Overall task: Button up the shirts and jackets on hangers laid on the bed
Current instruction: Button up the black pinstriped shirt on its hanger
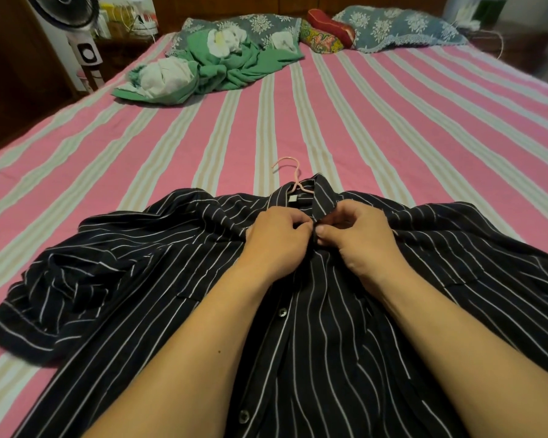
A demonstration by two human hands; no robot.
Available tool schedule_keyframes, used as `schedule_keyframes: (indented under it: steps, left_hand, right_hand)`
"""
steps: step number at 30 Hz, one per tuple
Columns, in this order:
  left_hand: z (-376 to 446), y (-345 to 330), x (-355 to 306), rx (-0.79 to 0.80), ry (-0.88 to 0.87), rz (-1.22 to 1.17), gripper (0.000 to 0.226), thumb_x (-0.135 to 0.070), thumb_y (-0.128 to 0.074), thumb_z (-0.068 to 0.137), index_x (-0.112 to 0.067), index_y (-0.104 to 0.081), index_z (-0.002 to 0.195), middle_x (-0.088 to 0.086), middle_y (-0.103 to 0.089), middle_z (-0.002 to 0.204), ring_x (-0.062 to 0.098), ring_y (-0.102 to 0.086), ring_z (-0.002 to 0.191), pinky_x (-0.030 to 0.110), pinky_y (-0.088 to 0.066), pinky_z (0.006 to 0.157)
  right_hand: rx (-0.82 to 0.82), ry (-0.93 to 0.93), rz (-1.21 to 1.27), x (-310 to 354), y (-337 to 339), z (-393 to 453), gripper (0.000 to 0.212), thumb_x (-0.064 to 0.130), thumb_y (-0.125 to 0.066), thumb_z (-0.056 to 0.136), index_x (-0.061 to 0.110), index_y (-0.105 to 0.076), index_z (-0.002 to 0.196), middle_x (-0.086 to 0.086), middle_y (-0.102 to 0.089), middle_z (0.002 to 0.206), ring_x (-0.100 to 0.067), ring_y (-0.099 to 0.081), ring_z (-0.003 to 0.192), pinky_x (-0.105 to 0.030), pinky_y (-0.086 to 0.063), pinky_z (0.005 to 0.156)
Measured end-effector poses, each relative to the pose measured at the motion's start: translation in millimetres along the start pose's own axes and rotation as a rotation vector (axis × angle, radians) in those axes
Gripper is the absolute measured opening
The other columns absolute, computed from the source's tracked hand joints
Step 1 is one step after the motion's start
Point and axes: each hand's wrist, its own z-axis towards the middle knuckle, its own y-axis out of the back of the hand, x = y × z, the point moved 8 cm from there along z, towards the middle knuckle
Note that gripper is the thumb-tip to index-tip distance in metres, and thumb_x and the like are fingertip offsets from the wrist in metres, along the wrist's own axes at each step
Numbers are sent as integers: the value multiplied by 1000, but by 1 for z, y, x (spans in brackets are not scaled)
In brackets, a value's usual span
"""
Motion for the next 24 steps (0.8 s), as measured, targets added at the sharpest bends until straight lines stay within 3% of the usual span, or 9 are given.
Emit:
schedule_keyframes:
  steps: [4,9,13,15,18,21,24]
  left_hand:
    - [-2,-6,-3,102,-61,-1,16,-36,-63,93,-27,-71,83,-11,-67,73,14,-63,77,38,-52,82]
    - [-4,1,-2,49,-63,-105,11,-22,-68,93,-20,-75,85,-2,-72,74,15,-66,71,31,-48,66]
    - [-6,2,1,23,7,-221,17,-14,-64,95,-17,-79,89,11,-75,83,24,-68,73,34,-53,73]
    - [-5,0,4,32,38,-265,18,-13,-64,95,-19,-80,88,13,-75,85,21,-68,71,31,-54,73]
    - [-4,0,9,21,83,-412,23,-8,-65,93,-24,-82,90,2,-78,84,18,-75,87,39,-58,93]
    - [-3,3,12,-33,130,-527,25,-2,-67,91,-23,-81,88,-1,-79,84,18,-76,87,40,-58,94]
    - [-2,5,16,-73,163,-584,19,0,-73,86,-18,-79,85,3,-78,82,19,-75,82,41,-59,92]
  right_hand:
    - [-47,36,-93,3,4,1,18,-4,-74,81,13,-68,79,-3,-70,76,-7,-64,68,-15,-52,63]
    - [13,-31,146,0,3,1,23,-12,-65,87,11,-70,84,-9,-72,79,-19,-71,73,-26,-59,72]
    - [47,-68,279,0,0,0,24,-16,-62,88,6,-69,90,-14,-73,85,-21,-74,78,-27,-61,77]
    - [56,-70,274,0,0,0,25,-17,-64,86,7,-69,90,-13,-73,87,-20,-74,80,-28,-60,78]
    - [36,-1,56,1,5,4,25,-10,-68,84,14,-72,90,-4,-75,87,-15,-71,83,-27,-57,80]
    - [41,78,-239,6,7,6,21,3,-73,86,23,-75,91,7,-75,85,-5,-69,83,-21,-53,80]
    - [66,101,-258,7,7,7,19,10,-76,86,28,-75,90,10,-75,84,-3,-69,81,-23,-54,80]
